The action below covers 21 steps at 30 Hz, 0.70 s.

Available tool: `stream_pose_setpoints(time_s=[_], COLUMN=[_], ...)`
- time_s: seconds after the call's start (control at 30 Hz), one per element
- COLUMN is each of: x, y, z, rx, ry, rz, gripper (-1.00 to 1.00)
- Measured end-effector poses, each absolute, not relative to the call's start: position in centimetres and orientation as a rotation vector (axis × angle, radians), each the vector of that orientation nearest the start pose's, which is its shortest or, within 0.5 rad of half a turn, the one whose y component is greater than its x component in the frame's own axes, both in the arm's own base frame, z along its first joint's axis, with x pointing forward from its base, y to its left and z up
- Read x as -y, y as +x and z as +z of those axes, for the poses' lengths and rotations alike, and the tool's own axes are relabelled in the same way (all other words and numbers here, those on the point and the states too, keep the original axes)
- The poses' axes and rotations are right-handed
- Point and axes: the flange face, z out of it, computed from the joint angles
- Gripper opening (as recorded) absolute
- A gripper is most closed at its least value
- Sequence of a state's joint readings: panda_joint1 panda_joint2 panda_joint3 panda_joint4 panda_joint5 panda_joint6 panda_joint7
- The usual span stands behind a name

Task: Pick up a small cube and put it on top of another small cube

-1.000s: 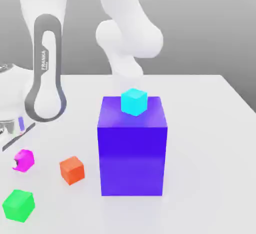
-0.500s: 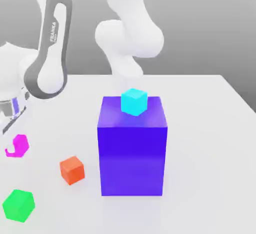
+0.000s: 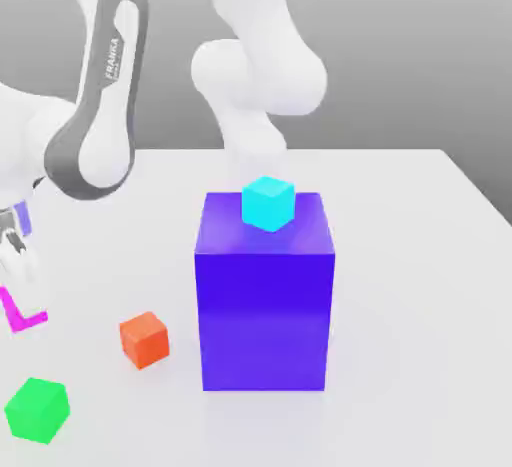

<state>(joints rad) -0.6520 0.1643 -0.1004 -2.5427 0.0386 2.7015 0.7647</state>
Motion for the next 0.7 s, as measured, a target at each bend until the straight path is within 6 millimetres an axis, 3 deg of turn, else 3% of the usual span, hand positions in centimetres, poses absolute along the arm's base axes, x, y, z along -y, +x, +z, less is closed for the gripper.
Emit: stream_pose_setpoints(time_s=[0.37, 0.7], x=[30.3, 28.8], y=[36.7, 39.8], z=[22.1, 23.2], rx=[-1.528, -0.821], ry=[-2.743, -3.030], rz=[0.008, 0.006], gripper=[-1.00, -1.00])
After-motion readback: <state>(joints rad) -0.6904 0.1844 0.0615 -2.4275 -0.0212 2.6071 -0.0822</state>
